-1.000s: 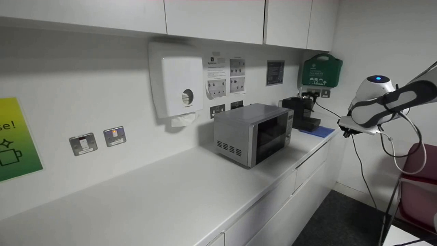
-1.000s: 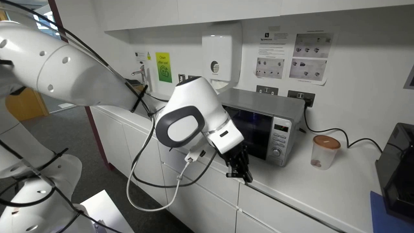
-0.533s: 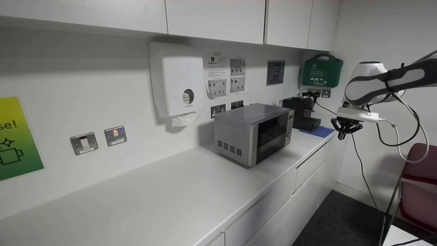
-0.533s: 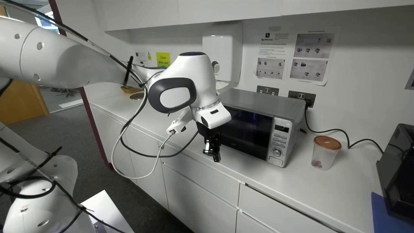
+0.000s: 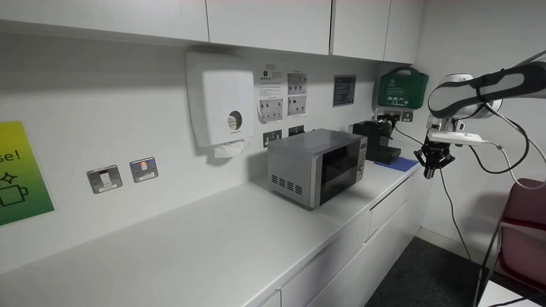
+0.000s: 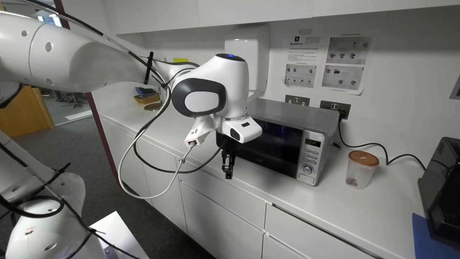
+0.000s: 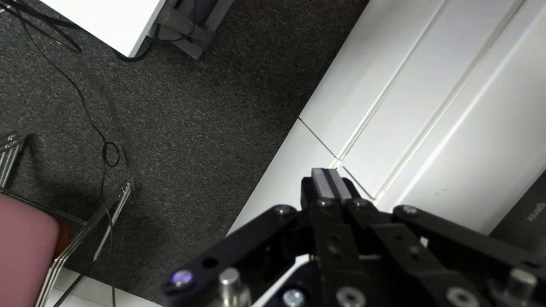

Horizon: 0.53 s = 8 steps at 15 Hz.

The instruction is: Press a button on the microwave.

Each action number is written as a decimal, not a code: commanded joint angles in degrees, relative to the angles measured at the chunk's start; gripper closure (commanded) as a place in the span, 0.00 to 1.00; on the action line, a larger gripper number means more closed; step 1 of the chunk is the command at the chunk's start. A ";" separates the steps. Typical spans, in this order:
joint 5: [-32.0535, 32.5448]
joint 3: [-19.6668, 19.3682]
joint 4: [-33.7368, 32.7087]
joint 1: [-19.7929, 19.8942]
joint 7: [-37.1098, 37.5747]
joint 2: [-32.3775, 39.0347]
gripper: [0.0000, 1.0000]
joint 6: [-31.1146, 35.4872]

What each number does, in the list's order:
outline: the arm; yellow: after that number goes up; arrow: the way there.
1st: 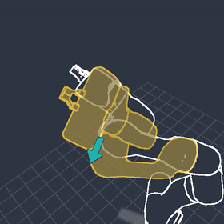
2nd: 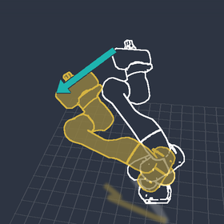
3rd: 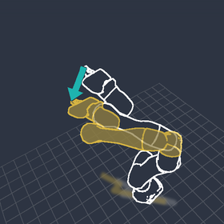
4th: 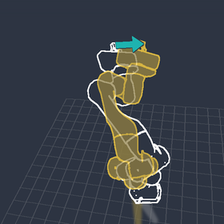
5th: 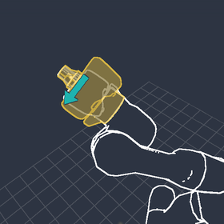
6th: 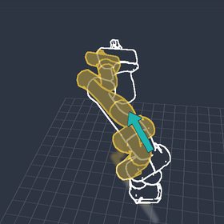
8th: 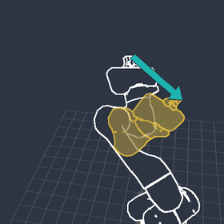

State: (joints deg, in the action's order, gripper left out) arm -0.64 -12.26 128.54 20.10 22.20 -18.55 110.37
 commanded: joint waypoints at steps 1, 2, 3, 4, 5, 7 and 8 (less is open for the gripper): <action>-0.98 -2.27 -1.30 -1.51 -10.29 0.10 1.00 -1.74; -1.15 -2.87 -1.07 -1.76 -14.00 -0.11 1.00 -1.47; -1.12 -3.47 -0.85 -2.02 -17.40 -0.36 0.75 -1.42; -1.03 -4.03 -0.61 -2.16 -20.15 -0.32 0.74 -0.64; -0.97 -4.43 -0.07 -2.06 -21.81 -0.64 0.66 0.67; 0.08 -3.66 -0.18 -1.60 -18.84 -0.03 0.77 -0.07; 0.08 -3.91 -0.18 -1.60 -19.70 -0.05 0.68 -0.07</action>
State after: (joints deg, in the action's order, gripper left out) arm -0.72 -15.69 128.51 19.02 2.36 -18.61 110.44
